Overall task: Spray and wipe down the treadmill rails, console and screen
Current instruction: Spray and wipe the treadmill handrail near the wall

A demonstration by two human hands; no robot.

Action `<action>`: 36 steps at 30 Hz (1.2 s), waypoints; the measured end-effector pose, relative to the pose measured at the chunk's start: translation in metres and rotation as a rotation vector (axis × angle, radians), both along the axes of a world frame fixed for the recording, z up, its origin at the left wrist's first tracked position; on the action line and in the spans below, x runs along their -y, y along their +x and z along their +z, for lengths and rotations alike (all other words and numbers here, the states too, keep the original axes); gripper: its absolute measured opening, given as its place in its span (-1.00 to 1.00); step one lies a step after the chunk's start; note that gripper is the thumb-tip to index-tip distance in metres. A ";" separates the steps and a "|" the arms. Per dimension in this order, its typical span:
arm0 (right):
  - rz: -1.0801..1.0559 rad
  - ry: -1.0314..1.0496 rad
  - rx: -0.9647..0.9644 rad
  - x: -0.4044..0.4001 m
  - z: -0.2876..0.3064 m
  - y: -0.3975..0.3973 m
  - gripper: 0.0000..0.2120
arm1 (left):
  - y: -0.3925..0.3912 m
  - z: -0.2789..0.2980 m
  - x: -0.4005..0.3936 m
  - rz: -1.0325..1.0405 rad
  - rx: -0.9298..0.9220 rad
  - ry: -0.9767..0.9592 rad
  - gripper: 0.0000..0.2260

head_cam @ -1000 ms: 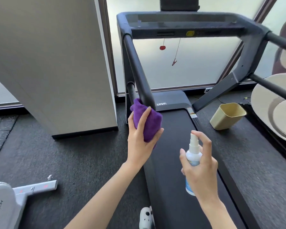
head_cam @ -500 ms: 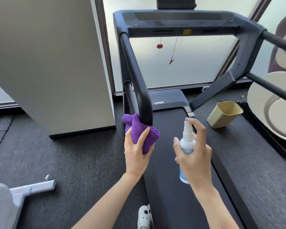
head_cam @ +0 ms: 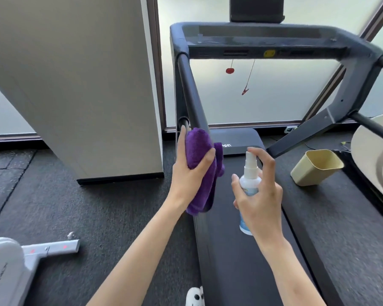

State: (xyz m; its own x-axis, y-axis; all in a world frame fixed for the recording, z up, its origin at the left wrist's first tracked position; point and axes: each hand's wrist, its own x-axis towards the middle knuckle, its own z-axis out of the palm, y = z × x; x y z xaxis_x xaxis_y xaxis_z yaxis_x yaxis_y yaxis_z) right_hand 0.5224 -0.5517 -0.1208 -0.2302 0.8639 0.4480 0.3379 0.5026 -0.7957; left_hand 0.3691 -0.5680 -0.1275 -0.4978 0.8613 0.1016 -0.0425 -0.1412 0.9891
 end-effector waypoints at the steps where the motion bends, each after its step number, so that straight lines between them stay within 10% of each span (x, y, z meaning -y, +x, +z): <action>1: 0.009 0.002 -0.005 -0.006 0.001 -0.003 -0.43 | -0.007 0.004 -0.007 -0.033 0.071 -0.021 -0.24; 8: 0.045 0.012 -0.024 -0.056 0.003 -0.017 -0.42 | -0.050 0.033 -0.068 -0.079 0.378 -0.318 -0.65; 36: 0.089 0.041 -0.050 -0.211 0.024 -0.125 -0.37 | -0.192 0.072 -0.272 -0.137 0.432 -0.616 -0.57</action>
State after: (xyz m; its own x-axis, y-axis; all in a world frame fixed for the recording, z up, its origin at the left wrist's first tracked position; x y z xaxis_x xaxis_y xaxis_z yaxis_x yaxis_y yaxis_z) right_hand 0.3970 -0.3407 -0.0963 -0.2812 0.8217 0.4957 0.2507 0.5615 -0.7886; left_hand 0.1768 -0.2957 -0.0557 -0.2687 0.7564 -0.5964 -0.4209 0.4646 0.7790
